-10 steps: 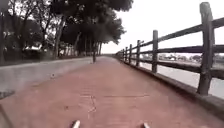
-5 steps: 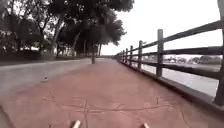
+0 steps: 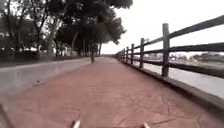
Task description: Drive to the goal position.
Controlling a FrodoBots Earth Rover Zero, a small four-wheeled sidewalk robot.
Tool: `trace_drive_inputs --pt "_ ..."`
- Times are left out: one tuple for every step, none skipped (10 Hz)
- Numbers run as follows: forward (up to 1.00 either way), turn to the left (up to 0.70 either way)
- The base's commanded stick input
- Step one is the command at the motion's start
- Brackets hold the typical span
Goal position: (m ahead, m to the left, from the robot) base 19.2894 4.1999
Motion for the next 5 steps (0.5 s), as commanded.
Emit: trace_drive_inputs --pt "0.7 0.0" --pt "0.7 0.0" --pt "0.7 0.0" --pt "0.7 0.0" --pt "0.7 0.0"
